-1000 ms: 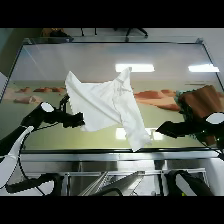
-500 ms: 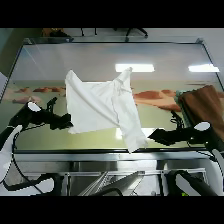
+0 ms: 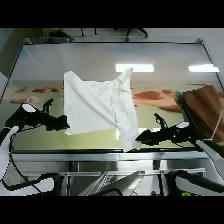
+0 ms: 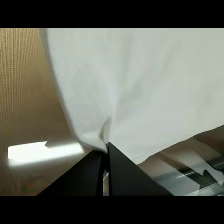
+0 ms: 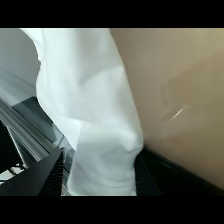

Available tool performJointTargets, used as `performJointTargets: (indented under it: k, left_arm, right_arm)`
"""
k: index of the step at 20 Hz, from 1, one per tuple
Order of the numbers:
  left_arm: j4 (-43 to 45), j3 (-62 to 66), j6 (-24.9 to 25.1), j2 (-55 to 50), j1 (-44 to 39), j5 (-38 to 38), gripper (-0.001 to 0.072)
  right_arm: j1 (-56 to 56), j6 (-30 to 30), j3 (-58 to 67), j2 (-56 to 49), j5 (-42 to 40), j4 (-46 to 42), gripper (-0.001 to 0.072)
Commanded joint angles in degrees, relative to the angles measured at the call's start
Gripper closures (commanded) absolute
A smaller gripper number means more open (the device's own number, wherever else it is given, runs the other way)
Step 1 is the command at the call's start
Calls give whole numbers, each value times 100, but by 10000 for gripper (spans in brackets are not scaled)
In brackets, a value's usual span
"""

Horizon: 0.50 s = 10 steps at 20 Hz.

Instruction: Fold the shirts.

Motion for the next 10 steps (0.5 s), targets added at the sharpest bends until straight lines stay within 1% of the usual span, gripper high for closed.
performJointTargets:
  k: [1,2,3,5,6,7,8,9,10]
  left_arm:
    - [0,-2,114,-2,13,-98,693]
    - [-7,-2,125,22,13,-140,694]
    - [-57,2,201,105,13,-190,694]
    - [-122,214,223,485,15,-372,694]
    - [-343,516,249,761,37,-595,694]
    - [-730,925,284,1071,118,-852,695]
    - [-1318,1499,308,1432,271,-1110,694]
    - [-1912,2153,306,1749,446,-1255,695]
    - [-2538,2988,297,2070,680,-1281,695]
  right_arm:
    - [444,-138,22,-155,-229,570,548]
    - [442,-273,127,-107,-66,769,647]
    - [435,-297,321,0,83,890,692]
    - [361,-297,1047,348,313,1141,693]
    - [221,-326,1606,531,378,1377,694]
    - [2,-455,2312,706,439,1762,694]
    - [-315,-691,3171,885,446,2312,694]
    - [-695,-907,4094,1021,393,2942,694]
    - [-1067,-999,4953,1099,260,3499,694]
